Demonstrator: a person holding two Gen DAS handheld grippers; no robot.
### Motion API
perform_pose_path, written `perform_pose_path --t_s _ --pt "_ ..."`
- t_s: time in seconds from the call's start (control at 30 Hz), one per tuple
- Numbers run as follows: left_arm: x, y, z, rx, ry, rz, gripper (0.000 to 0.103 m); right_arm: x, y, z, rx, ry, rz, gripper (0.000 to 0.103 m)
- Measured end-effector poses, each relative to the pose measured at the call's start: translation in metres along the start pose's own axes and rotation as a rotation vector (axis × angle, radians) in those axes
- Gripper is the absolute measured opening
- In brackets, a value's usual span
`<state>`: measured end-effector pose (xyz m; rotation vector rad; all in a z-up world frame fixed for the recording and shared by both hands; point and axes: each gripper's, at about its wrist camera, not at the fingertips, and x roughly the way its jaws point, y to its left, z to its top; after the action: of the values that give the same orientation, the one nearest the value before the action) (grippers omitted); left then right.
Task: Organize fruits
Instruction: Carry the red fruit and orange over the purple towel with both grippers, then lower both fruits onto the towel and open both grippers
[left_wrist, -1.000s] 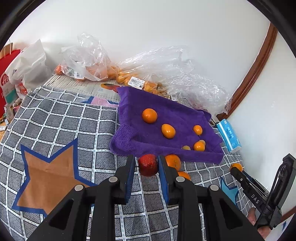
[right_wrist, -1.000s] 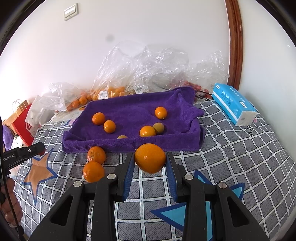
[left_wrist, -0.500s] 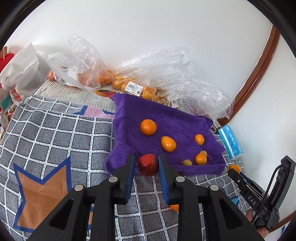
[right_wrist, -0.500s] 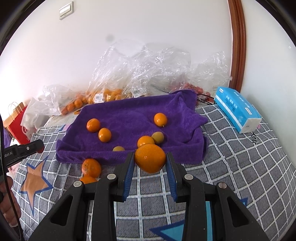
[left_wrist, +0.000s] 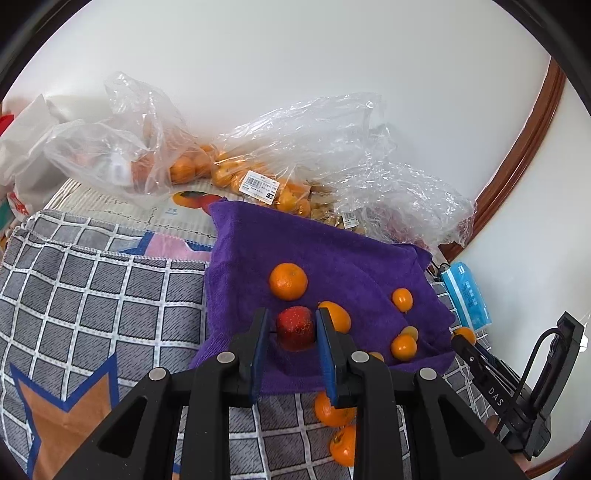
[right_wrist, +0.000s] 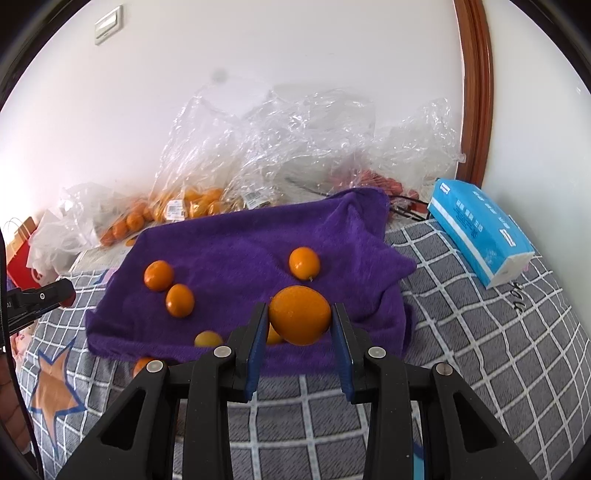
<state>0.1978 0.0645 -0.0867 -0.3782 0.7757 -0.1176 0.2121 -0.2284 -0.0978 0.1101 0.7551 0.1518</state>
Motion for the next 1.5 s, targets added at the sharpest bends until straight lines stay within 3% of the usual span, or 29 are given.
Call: perform_pose_path --t_s 0.57,1.2,1.4,1.5 --pt "0.055 0.0 -0.01 0.026 0.047 0.005 0.024 0.053 -0.015 0.004 0.038 0.032 -0.015 0.034" --pt "0.068 0.003 -0.015 0.018 0.064 -0.015 0.024 0.068 -0.019 -0.004 0.049 0.035 -0.004 0.034" --pt "0.068 0.004 -0.016 0.019 0.051 -0.019 0.024 0.063 -0.017 -0.004 0.04 0.013 -0.02 0.044" --pt "0.066 0.004 -0.017 0.016 0.05 -0.034 0.024 0.06 -0.016 -0.004 0.033 -0.003 -0.027 0.055"
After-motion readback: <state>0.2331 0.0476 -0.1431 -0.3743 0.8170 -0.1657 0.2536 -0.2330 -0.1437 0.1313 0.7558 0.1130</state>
